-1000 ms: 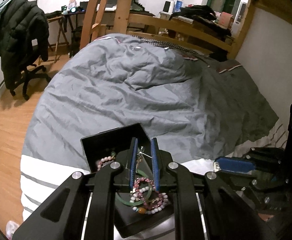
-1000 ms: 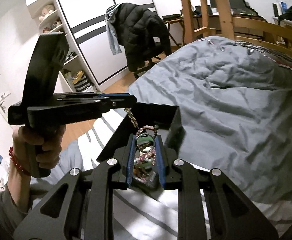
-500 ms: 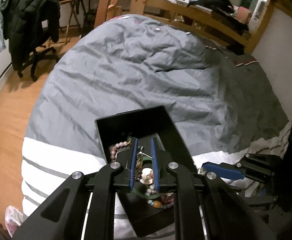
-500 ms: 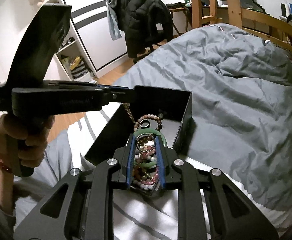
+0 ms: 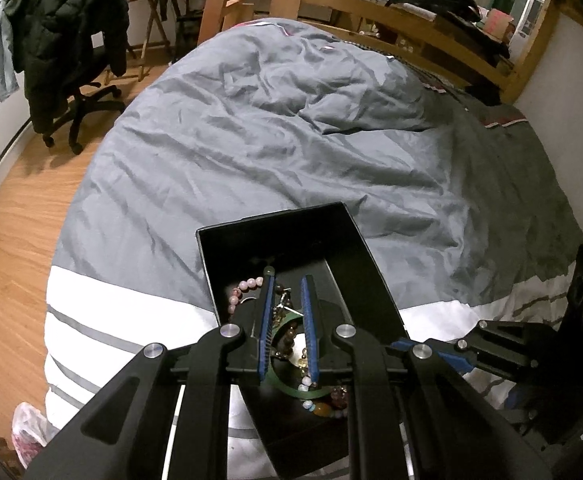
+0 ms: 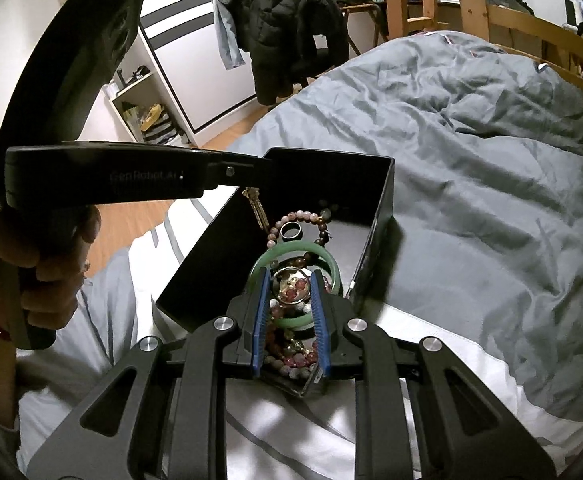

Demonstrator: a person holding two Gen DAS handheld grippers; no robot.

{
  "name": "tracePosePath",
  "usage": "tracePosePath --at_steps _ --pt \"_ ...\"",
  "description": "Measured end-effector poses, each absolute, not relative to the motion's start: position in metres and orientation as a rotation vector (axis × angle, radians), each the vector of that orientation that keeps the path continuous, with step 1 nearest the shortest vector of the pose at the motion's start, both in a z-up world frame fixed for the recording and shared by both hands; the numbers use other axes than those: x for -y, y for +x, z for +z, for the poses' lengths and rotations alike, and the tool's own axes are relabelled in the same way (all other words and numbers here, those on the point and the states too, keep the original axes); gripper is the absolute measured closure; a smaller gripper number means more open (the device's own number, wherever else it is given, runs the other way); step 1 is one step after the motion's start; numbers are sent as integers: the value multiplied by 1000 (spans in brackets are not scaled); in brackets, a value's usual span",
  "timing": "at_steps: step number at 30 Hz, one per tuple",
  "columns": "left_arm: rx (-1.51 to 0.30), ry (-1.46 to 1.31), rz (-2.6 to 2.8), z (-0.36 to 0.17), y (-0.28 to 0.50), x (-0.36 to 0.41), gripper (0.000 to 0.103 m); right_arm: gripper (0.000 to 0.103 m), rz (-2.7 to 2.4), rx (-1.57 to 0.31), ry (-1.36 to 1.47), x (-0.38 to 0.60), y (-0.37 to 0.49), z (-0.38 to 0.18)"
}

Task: Organize jewelry
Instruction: 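Open both tools to release the charm and ring into the box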

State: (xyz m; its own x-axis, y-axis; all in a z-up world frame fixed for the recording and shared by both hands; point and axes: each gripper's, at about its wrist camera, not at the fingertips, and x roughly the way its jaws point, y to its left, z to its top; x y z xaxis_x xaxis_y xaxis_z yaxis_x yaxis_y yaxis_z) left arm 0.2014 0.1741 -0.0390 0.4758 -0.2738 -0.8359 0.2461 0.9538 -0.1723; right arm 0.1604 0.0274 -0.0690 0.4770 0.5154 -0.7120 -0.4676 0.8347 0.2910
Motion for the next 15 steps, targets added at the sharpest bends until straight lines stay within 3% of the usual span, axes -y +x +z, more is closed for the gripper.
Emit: tracePosePath --at_steps 6,8,9,10,11,13,15 --pt "-1032 -47 -295 -41 204 -178 89 81 607 -900 73 -27 163 -72" --pt "-1036 -61 -304 -41 205 -178 87 72 608 -904 73 -27 163 -74" --pt "-1037 -53 -300 -41 204 -177 81 62 616 -906 73 -27 163 -74" --pt "-1036 -45 -295 -41 204 -176 64 52 623 -906 75 -27 163 -73" --pt "-1030 -32 -285 -40 203 -175 52 48 636 -901 76 -28 162 -72" --pt "-1025 -24 -272 -39 202 -174 45 42 635 -885 65 -30 158 -69" --pt "-1019 -41 -273 -37 202 -176 45 39 625 -867 56 -31 156 -66"
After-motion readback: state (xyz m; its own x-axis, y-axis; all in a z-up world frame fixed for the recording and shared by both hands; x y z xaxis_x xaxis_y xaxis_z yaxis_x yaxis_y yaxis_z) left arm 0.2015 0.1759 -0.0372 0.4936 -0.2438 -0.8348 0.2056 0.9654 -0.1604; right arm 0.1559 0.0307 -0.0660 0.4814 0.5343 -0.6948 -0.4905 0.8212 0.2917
